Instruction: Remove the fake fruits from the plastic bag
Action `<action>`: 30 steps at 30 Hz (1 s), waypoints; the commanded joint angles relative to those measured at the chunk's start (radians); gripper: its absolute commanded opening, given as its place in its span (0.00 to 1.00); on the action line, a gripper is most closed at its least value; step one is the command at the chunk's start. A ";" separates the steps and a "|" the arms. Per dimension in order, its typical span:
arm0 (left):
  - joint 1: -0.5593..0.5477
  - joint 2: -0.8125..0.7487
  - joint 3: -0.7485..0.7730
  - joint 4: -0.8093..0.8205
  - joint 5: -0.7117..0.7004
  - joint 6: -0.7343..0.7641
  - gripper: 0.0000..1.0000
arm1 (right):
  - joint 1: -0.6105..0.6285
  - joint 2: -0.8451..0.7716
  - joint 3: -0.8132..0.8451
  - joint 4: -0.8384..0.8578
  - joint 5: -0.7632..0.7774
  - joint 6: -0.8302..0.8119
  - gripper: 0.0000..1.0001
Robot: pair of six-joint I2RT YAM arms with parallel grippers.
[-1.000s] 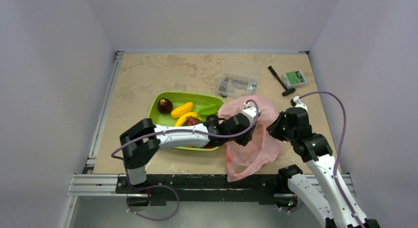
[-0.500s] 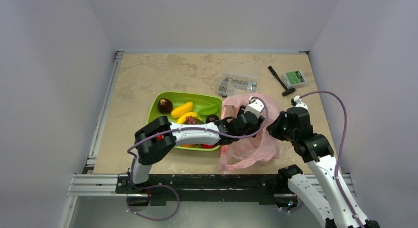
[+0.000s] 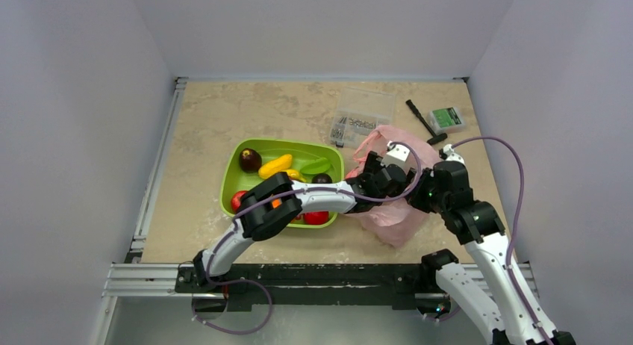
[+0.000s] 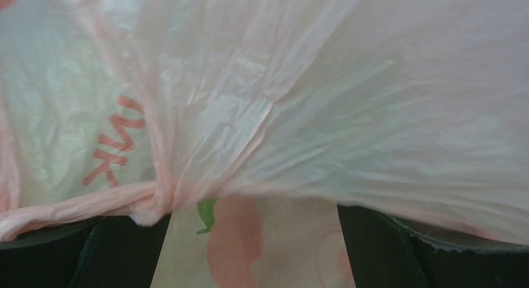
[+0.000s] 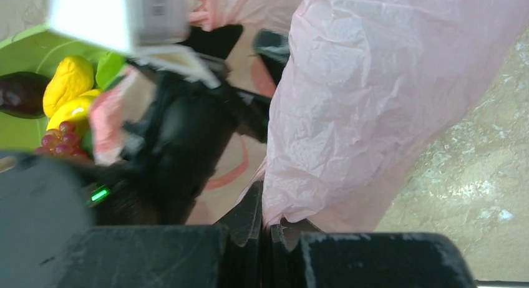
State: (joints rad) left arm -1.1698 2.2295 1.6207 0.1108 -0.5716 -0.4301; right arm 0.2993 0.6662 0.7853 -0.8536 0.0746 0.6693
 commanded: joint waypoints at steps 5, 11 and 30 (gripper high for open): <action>0.007 0.152 0.128 0.029 0.088 -0.025 0.86 | 0.004 -0.027 0.043 -0.014 -0.028 -0.017 0.00; 0.010 0.158 0.096 0.050 0.074 0.009 0.67 | 0.003 -0.033 0.052 -0.026 -0.015 -0.016 0.00; 0.059 -0.343 -0.481 0.316 0.427 -0.093 1.00 | 0.003 -0.019 0.050 0.143 -0.346 -0.156 0.00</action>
State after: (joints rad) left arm -1.1053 1.9236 1.2091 0.2913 -0.2974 -0.4286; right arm 0.3008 0.6483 0.8055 -0.7761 -0.1814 0.5564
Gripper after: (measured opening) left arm 0.965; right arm 0.004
